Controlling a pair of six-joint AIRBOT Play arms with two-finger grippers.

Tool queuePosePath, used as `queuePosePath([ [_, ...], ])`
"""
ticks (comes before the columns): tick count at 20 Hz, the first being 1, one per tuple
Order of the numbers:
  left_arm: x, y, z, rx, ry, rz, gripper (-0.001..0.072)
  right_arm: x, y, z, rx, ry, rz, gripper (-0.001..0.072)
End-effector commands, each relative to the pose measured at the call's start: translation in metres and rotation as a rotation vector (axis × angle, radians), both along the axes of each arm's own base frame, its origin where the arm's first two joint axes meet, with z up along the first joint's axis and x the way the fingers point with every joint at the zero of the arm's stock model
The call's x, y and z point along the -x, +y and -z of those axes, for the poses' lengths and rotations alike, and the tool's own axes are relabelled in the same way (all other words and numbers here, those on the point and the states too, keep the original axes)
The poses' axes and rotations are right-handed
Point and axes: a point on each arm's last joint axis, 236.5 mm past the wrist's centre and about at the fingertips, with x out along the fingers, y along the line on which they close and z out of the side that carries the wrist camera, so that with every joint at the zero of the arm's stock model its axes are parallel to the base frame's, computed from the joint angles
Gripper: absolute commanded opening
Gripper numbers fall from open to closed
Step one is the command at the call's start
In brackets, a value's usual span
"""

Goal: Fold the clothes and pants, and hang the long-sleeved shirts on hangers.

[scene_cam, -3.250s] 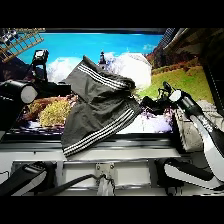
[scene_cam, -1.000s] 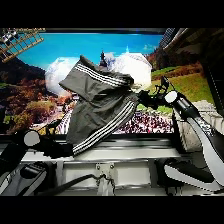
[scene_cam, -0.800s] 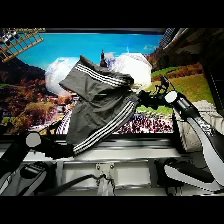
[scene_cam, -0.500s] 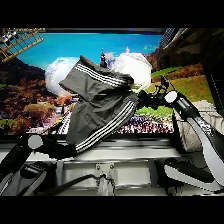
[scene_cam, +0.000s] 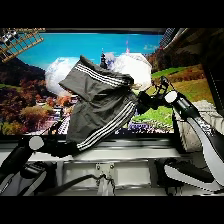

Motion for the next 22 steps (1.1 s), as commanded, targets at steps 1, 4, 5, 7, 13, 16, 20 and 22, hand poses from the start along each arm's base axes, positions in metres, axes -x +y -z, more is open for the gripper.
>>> queuePosePath([
  [1, -0.018, -0.022, -0.012, 0.106, -0.068, -0.038, 0.0333, -0.001, 0.000, 0.000, 0.001, -0.004, -0.003, 0.0024],
  [4, -0.018, -0.022, -0.012, 0.109, -0.074, -0.027, 0.0187, 0.000, 0.001, 0.000, 0.000, -0.002, -0.003, 0.0024],
  [5, -0.018, -0.022, -0.013, 0.110, -0.074, -0.027, 0.0107, 0.000, 0.001, 0.000, 0.000, 0.000, -0.005, 0.0024],
  [7, -0.019, -0.022, -0.012, 0.109, -0.078, -0.028, 0.0007, 0.001, 0.001, 0.000, 0.000, 0.003, -0.007, 0.0024],
  [13, -0.055, -0.027, -0.034, 0.137, -0.230, -0.064, 0.0004, 0.000, 0.006, -0.011, -0.031, -0.015, 0.000, 0.0024],
  [16, -0.116, -0.036, -0.102, 0.197, -0.507, -0.090, 0.0003, -0.018, 0.010, -0.048, -0.062, -0.110, 0.014, 0.0024],
  [20, -0.195, -0.019, -0.250, 0.195, -0.968, -0.143, 0.0002, -0.046, 0.012, -0.132, -0.082, -0.310, 0.011, 0.0024],
  [22, -0.211, 0.004, -0.323, 0.106, -1.187, -0.136, 0.0002, -0.056, 0.014, -0.183, -0.099, -0.414, 0.007, 0.0026],
])
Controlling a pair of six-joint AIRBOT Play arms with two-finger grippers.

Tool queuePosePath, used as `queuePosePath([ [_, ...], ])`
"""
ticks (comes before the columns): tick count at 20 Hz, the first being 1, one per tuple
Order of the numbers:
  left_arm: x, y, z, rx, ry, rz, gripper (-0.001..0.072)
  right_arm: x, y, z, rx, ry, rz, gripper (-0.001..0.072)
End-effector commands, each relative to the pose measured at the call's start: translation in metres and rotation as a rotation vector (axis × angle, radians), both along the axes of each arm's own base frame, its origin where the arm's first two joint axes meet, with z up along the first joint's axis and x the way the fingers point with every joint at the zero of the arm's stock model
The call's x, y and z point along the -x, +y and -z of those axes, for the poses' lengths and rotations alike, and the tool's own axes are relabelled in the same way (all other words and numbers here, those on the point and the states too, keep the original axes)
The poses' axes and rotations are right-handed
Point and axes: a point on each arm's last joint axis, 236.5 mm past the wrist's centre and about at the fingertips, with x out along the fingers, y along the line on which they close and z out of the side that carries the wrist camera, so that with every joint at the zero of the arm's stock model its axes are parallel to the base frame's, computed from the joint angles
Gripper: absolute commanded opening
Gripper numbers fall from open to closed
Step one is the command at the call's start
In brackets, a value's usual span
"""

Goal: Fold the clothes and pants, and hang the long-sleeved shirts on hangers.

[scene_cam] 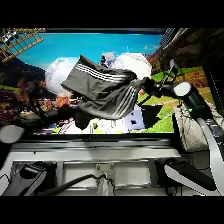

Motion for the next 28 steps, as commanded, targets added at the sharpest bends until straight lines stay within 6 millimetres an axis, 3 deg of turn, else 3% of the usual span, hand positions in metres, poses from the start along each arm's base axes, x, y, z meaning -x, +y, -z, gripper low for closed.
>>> queuePosePath([
  [1, -0.034, 0.040, -0.137, -0.125, -0.412, -0.110, 0.0002, -0.015, 0.003, -0.090, -0.032, -0.188, 0.001, 0.0026],
  [4, -0.029, 0.074, -0.237, -0.257, -0.704, -0.200, 0.0003, -0.015, 0.011, -0.185, -0.095, -0.371, -0.010, 0.0025],
  [6, -0.017, 0.088, -0.286, -0.347, -0.868, -0.231, 0.0002, -0.007, 0.012, -0.245, -0.123, -0.473, -0.013, 0.0025],
  [9, -0.004, 0.098, -0.331, -0.393, -1.023, -0.269, 0.0002, 0.012, 0.015, -0.313, -0.175, -0.573, -0.021, 0.0025],
  [11, 0.005, 0.100, -0.352, -0.429, -1.111, -0.281, 0.0003, 0.029, 0.020, -0.341, -0.182, -0.603, -0.055, 0.0025],
  [13, 0.022, 0.108, -0.375, -0.459, -1.189, -0.310, 0.0002, 0.051, 0.027, -0.358, -0.164, -0.611, -0.114, 0.0025],
  [17, 0.078, 0.138, -0.416, -0.527, -1.337, -0.413, 0.0002, 0.109, 0.037, -0.387, -0.156, -0.644, -0.214, 0.0025],
  [19, 0.104, 0.152, -0.429, -0.570, -1.400, -0.468, 0.0002, 0.138, 0.037, -0.407, -0.206, -0.677, -0.210, 0.0025],
  [21, 0.116, 0.161, -0.435, -0.612, -1.430, -0.502, 0.0002, 0.163, 0.035, -0.422, -0.262, -0.685, -0.187, 0.0025],
  [23, 0.109, 0.160, -0.432, -0.626, -1.419, -0.498, 0.0002, 0.183, 0.033, -0.431, -0.306, -0.686, -0.172, 0.0025],
  [25, 0.088, 0.153, -0.425, -0.632, -1.387, -0.474, 0.0002, 0.197, 0.033, -0.430, -0.340, -0.644, -0.160, 0.0025],
  [26, 0.074, 0.148, -0.420, -0.630, -1.364, -0.456, 0.0003, 0.199, 0.034, -0.415, -0.349, -0.559, -0.151, 0.0025],
  [28, 0.044, 0.138, -0.405, -0.633, -1.302, -0.415, 0.0003, 0.202, 0.034, -0.367, -0.331, -0.321, -0.115, 0.0025],
])
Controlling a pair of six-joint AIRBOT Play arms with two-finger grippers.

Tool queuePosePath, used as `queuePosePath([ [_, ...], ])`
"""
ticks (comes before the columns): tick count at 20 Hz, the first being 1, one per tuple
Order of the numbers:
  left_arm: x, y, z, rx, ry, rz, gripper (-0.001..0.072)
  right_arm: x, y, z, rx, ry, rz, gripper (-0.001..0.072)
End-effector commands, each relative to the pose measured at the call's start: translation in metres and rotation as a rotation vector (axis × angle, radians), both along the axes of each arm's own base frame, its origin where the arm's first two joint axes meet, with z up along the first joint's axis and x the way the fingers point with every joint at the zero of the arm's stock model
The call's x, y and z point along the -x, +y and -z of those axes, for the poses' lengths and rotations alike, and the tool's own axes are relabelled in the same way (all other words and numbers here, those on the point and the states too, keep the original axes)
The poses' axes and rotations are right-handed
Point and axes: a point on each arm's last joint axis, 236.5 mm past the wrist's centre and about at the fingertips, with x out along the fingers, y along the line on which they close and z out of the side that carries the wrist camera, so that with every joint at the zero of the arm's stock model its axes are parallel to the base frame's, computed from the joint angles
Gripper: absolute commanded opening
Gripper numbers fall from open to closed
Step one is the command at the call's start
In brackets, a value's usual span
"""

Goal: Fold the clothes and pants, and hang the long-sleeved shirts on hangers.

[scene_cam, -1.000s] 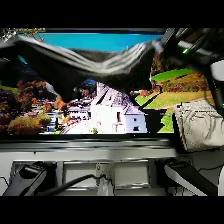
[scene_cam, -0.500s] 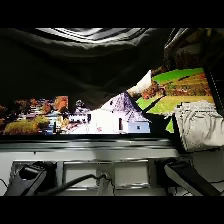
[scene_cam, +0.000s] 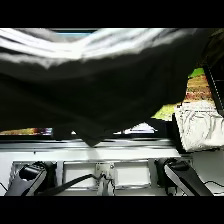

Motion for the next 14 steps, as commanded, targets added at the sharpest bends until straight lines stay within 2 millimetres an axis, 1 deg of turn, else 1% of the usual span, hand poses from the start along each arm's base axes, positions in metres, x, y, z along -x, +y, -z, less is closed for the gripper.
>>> queuePosePath([
  [1, -0.046, -0.015, 0.024, -0.007, 0.106, 0.022, 0.0003, 0.012, -0.006, 0.061, 0.027, 0.318, 0.026, 0.0025],
  [2, -0.064, -0.022, 0.038, -0.006, 0.161, 0.037, 0.0003, 0.003, -0.015, 0.073, 0.053, 0.345, 0.074, 0.0025],
  [3, -0.086, -0.031, 0.054, -0.003, 0.222, 0.055, 0.0003, -0.012, -0.027, 0.084, 0.072, 0.362, 0.138, 0.0025],
  [4, -0.108, -0.040, 0.071, -0.003, 0.280, 0.070, 0.0003, -0.032, -0.041, 0.100, 0.104, 0.387, 0.210, 0.0025],
  [5, -0.136, -0.051, 0.094, -0.006, 0.349, 0.082, 0.0002, -0.052, -0.053, 0.121, 0.135, 0.434, 0.269, 0.0024],
  [6, -0.163, -0.060, 0.119, -0.014, 0.420, 0.087, 0.0002, -0.074, -0.059, 0.150, 0.160, 0.506, 0.305, 0.0023],
  [7, -0.194, -0.069, 0.150, -0.030, 0.499, 0.085, 0.0003, -0.095, -0.061, 0.179, 0.177, 0.571, 0.318, 0.0024],
  [9, -0.251, -0.085, 0.217, -0.059, 0.640, 0.080, 0.0002, -0.146, -0.059, 0.244, 0.169, 0.677, 0.343, 0.0023],
  [10, -0.275, -0.090, 0.247, -0.062, 0.692, 0.077, 0.0002, -0.179, -0.059, 0.275, 0.144, 0.697, 0.370, 0.0023],
  [11, -0.296, -0.096, 0.274, -0.030, 0.732, 0.080, 0.0002, -0.212, -0.059, 0.302, 0.121, 0.699, 0.398, 0.0025],
  [12, -0.312, -0.098, 0.293, 0.017, 0.763, 0.082, 0.0002, -0.247, -0.063, 0.326, 0.107, 0.680, 0.423, 0.0026],
  [13, -0.323, -0.099, 0.309, 0.076, 0.791, 0.081, 0.0002, -0.274, -0.063, 0.345, 0.065, 0.681, 0.430, 0.0026],
  [14, -0.329, -0.095, 0.321, 0.114, 0.817, 0.074, 0.0001, -0.298, -0.066, 0.364, -0.011, 0.703, 0.435, 0.0025],
])
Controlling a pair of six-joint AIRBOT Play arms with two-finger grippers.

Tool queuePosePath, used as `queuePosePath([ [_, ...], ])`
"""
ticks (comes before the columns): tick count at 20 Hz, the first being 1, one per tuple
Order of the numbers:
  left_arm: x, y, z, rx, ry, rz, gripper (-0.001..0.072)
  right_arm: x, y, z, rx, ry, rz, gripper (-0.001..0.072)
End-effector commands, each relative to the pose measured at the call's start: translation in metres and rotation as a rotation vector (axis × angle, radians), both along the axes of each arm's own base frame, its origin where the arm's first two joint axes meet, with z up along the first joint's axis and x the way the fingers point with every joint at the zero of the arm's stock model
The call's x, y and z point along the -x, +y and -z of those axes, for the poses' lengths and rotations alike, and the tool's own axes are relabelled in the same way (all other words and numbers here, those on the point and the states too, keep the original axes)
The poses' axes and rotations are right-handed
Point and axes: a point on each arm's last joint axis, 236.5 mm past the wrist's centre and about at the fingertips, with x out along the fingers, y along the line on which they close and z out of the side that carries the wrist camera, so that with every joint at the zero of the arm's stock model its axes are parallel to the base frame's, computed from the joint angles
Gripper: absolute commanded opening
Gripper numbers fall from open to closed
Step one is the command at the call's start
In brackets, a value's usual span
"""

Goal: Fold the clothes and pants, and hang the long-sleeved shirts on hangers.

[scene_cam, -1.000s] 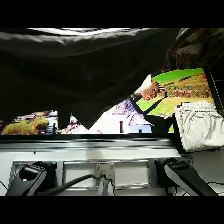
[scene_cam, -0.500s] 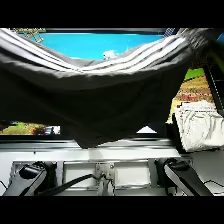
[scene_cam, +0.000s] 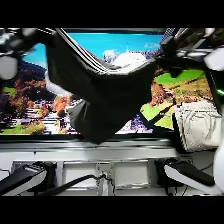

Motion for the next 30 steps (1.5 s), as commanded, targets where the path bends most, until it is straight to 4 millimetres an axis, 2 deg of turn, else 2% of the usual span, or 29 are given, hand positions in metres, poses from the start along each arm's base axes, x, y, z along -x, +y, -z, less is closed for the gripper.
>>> queuePosePath([
  [1, -0.039, 0.002, 0.064, 0.116, 0.127, -0.060, 0.0002, -0.089, -0.012, 0.080, -0.147, 0.001, 0.119, 0.0025],
  [3, -0.037, 0.017, 0.076, 0.108, 0.182, -0.093, 0.0002, -0.107, -0.021, 0.096, -0.243, 0.012, 0.149, 0.0023],
  [6, -0.023, 0.025, 0.088, 0.094, 0.243, -0.110, 0.0001, -0.109, -0.041, 0.102, -0.174, -0.015, 0.118, 0.0022],
  [8, -0.007, 0.015, 0.094, 0.095, 0.262, -0.088, 0.0001, -0.098, -0.042, 0.112, -0.113, 0.011, 0.039, 0.0023],
  [10, 0.018, 0.003, 0.108, 0.102, 0.299, -0.066, 0.0001, -0.077, -0.050, 0.135, 0.002, 0.095, -0.038, 0.0024],
  [12, 0.050, -0.002, 0.128, 0.125, 0.351, -0.058, 0.0001, -0.045, -0.062, 0.164, 0.148, 0.216, -0.140, 0.0023],
  [14, 0.086, 0.002, 0.155, 0.157, 0.418, -0.072, 0.0001, -0.017, -0.071, 0.184, 0.252, 0.300, -0.250, 0.0022],
  [16, 0.120, 0.002, 0.184, 0.182, 0.485, -0.078, 0.0001, 0.003, -0.086, 0.201, 0.329, 0.383, -0.283, 0.0022],
  [18, 0.151, -0.006, 0.213, 0.179, 0.552, -0.051, 0.0001, 0.011, -0.097, 0.207, 0.387, 0.413, -0.310, 0.0022],
  [20, 0.175, -0.006, 0.241, 0.144, 0.616, -0.038, 0.0001, 0.015, -0.097, 0.208, 0.402, 0.419, -0.343, 0.0022],
  [23, 0.193, -0.005, 0.274, 0.131, 0.688, -0.040, 0.0002, 0.015, -0.096, 0.208, 0.400, 0.415, -0.354, 0.0023],
  [27, 0.205, -0.004, 0.303, 0.123, 0.759, -0.050, 0.0002, 0.028, -0.091, 0.216, 0.381, 0.453, -0.385, 0.0030],
  [28, 0.206, -0.003, 0.307, 0.118, 0.770, -0.053, 0.0004, 0.035, -0.087, 0.220, 0.368, 0.471, -0.410, 0.0152],
  [29, 0.206, -0.003, 0.310, 0.115, 0.776, -0.054, 0.0009, 0.040, -0.081, 0.221, 0.353, 0.470, -0.453, 0.0362],
  [30, 0.206, -0.003, 0.311, 0.115, 0.779, -0.055, 0.0102, 0.043, -0.075, 0.221, 0.333, 0.464, -0.477, 0.0567],
])
